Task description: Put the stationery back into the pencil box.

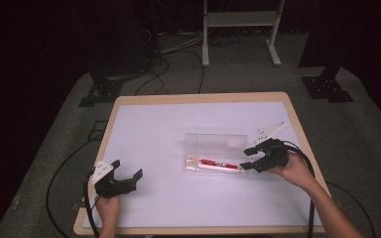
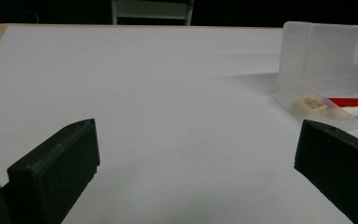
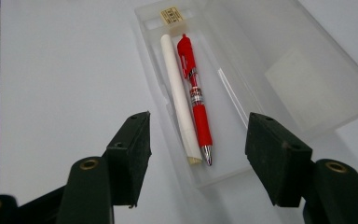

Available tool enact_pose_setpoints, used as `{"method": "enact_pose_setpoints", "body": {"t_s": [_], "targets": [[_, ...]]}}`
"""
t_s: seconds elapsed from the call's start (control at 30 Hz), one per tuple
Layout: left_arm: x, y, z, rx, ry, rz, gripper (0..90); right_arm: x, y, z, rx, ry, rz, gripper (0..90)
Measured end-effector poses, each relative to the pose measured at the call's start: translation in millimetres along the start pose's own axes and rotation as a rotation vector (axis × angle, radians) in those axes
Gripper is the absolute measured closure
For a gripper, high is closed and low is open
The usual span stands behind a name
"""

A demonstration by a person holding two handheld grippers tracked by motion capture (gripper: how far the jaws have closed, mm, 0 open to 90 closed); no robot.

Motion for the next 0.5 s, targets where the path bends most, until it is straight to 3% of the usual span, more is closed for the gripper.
{"method": "enact_pose_setpoints", "body": {"t_s": [0.5], "targets": [[0.6,-1.8,-0.6,-0.008,-0.007,-0.005,0.0,-2.4,15.7,27.6,0.011,-0.02,0.019,39.3]]}}
Point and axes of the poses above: each handheld gripper's, and its own axes: y roughly backward along the jaws, z roughly out of its underside, x roughly to its right, the point moved 3 cm from there along -y, roughly forward along the jaws, and after that the axes turned 11 degrees about -z, right-handed, at the moved point
